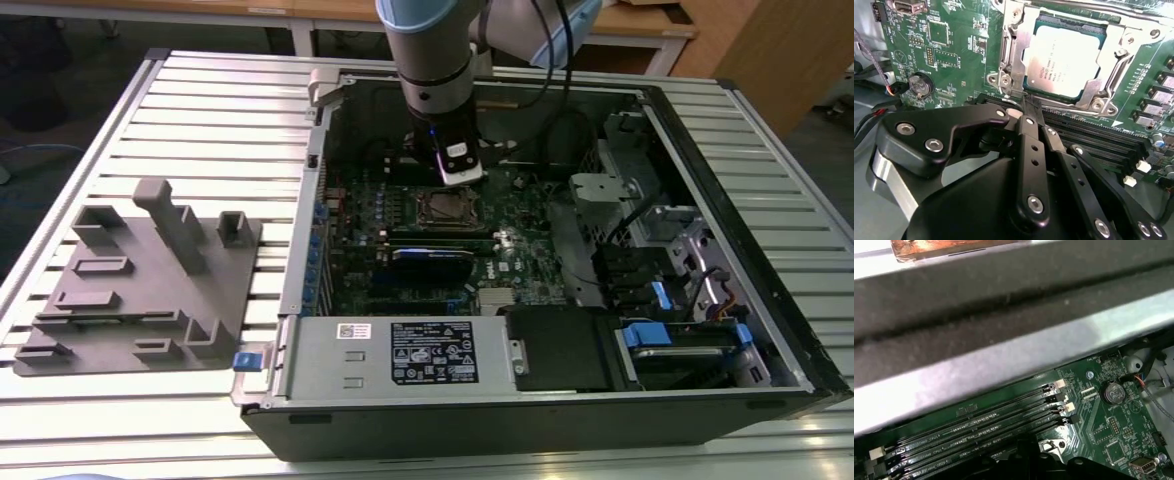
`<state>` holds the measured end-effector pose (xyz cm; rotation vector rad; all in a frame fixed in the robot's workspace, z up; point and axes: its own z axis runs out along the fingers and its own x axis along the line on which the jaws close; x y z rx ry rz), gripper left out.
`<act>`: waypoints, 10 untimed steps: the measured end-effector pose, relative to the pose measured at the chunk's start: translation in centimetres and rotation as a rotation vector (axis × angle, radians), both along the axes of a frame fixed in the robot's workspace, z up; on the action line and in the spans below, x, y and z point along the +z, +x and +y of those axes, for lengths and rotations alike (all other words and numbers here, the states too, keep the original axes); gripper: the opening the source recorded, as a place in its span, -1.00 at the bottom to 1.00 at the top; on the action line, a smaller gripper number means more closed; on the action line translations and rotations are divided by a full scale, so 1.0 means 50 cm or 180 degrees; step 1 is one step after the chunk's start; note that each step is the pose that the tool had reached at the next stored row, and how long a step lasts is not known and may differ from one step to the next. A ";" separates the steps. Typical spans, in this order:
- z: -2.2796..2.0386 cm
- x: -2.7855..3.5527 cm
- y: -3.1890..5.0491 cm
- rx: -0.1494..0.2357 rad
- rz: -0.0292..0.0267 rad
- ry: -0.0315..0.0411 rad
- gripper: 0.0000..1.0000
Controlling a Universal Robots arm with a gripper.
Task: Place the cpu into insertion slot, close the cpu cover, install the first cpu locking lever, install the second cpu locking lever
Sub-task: 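Install the first cpu locking lever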
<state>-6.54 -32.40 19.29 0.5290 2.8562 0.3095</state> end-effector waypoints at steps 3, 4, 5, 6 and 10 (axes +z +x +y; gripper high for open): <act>-0.0003 0.000 0.000 0.0000 0.0000 -0.0001 -0.79; -0.0004 0.002 0.000 0.0000 0.0000 0.0000 -0.79; -0.0004 0.005 0.000 0.0000 0.0000 0.0001 -0.79; -0.0003 0.009 0.000 0.0000 0.0000 0.0001 -0.79; 0.0008 0.015 0.000 0.0000 -0.0001 0.0003 -0.79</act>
